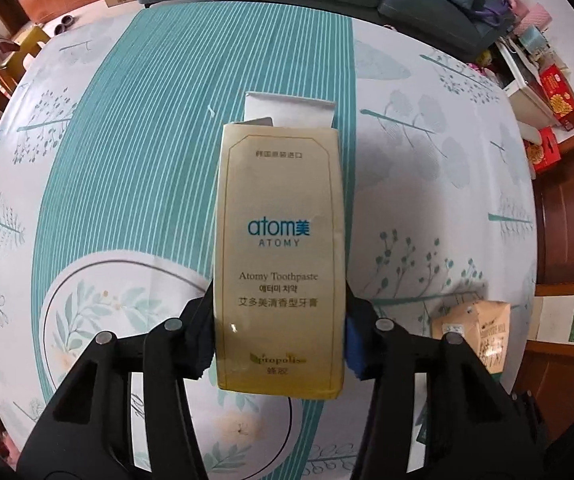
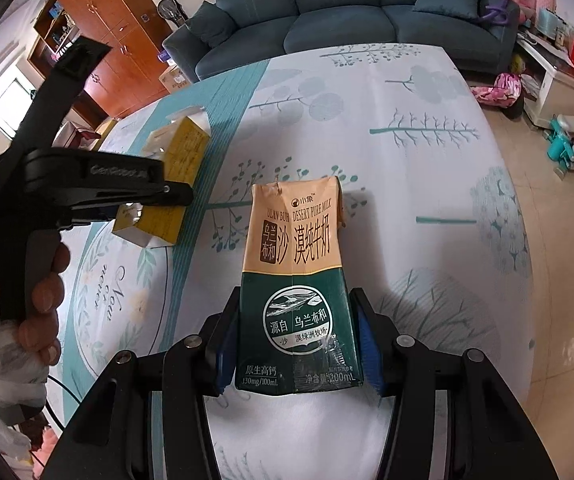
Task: Collect trash
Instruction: 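Grasp the yellow toothpaste box with the left tool while the right tool grasps the milk carton, then carry the toothpaste box and milk carton over the trash bin with both tools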
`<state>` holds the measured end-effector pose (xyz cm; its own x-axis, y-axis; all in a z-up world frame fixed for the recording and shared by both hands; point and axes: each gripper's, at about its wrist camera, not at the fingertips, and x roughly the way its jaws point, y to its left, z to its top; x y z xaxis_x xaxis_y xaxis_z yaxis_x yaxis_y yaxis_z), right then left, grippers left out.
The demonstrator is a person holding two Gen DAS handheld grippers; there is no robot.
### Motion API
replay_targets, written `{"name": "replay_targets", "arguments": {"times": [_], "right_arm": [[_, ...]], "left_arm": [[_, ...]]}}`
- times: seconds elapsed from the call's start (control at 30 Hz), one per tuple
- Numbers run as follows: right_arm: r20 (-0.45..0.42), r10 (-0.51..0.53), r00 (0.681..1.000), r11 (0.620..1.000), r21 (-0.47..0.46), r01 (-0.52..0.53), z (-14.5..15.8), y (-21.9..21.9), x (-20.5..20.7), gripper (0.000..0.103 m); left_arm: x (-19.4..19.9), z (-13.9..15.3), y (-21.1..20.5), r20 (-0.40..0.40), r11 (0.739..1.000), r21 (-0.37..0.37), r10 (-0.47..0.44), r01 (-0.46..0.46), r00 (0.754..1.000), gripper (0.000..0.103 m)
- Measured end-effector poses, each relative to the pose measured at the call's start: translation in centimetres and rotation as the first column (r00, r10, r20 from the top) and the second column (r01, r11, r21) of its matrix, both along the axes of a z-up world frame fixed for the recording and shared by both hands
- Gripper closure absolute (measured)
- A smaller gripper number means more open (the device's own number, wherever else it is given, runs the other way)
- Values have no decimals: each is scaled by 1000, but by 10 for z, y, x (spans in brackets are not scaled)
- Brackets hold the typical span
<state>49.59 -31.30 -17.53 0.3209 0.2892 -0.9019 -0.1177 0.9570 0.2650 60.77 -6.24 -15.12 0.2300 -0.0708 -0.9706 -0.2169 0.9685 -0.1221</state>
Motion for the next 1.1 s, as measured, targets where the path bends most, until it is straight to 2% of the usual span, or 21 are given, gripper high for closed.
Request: {"name": "replay_targets", "arguments": {"times": [0.23,0.37,0.7,0.87,1.1], "right_arm": [[-7,-21,1000,1000,14,21,11,12,-30,52],[20,-43,999,999,15,43,29,25,-60,52],[92,-165,982,986,55,161,85,87,-175,52],[127,-204,971,977,83,194,111,135,-242,52],[169,-240,956,969,98,226,138,193,-332,52]], "left_arm": [[-34,18,0,63,997,33,-71,69,995,56],[-72,36,4,102,992,43,-120,116,988,56],[-216,98,57,200,979,5,-203,206,959,56],[-302,132,95,263,965,15,-257,262,930,56],[-399,166,147,334,948,17,-306,319,891,56]]}}
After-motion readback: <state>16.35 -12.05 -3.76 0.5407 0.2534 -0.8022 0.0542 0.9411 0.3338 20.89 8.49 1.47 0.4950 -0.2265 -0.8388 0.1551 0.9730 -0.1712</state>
